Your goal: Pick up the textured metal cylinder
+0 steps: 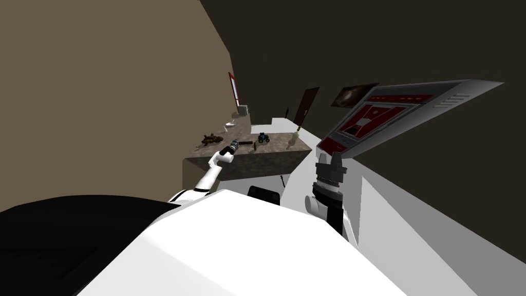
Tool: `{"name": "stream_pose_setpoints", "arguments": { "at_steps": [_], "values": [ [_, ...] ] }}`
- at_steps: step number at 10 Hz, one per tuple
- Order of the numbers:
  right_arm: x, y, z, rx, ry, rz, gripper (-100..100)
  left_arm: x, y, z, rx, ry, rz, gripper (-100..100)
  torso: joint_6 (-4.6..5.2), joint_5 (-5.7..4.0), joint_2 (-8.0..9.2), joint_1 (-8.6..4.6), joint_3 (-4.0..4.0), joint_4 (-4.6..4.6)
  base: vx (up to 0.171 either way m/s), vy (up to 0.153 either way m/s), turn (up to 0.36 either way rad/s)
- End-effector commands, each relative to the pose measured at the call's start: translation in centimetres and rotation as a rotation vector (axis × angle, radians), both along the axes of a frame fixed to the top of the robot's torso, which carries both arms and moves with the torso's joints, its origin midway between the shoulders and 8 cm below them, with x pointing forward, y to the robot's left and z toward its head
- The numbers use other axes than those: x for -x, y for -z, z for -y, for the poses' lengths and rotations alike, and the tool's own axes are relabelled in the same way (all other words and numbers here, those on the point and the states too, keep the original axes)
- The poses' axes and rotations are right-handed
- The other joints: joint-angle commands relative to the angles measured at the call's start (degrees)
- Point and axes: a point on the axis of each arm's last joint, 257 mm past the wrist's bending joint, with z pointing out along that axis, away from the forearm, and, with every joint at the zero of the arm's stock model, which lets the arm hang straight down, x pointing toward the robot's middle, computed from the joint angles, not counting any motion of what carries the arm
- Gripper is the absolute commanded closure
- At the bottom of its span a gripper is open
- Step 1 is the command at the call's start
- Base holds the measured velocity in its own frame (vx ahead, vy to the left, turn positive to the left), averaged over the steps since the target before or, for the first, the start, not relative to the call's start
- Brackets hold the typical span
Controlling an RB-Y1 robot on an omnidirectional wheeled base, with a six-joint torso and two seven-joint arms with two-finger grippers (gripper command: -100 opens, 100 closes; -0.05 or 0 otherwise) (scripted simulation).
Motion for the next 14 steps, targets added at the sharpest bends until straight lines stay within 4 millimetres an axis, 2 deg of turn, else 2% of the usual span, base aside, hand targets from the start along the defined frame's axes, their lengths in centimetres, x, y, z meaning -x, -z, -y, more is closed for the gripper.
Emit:
{"name": "stream_pose_setpoints", "arguments": {
  "at_steps": [1, 5, 6, 14],
  "values": [
    [0.0, 0.0, 0.0, 0.000, 0.000, 0.000, 0, -0.6, 0.9, -1.2, 0.013, -0.024, -0.049, -100, 0.00, 0.00, 0.00, 0.00, 0.00, 0.00, 0.021, -0.019, -0.030],
    [0.0, 0.0, 0.0, 0.000, 0.000, 0.000, 0, -1.5, 2.8, -3.2, 0.047, -0.071, -0.148, -100, 0.00, -0.01, -0.09, -0.04, -0.05, -0.02, 0.029, -0.028, -0.028],
    [0.0, 0.0, 0.0, 0.000, 0.000, 0.000, 0, -1.2, 3.8, -3.5, 0.052, -0.083, -0.182, -100, 0.02, -0.01, -0.12, -0.06, -0.07, -0.02, 0.036, -0.021, -0.022],
    [0.0, 0.0, 0.0, 0.000, 0.000, 0.000, 0, -1.3, 7.8, -6.7, 0.150, -0.175, -0.395, -100, -0.01, 0.01, -0.20, 0.04, -0.12, -0.05, 0.049, -0.006, -0.029]
  ]
}}
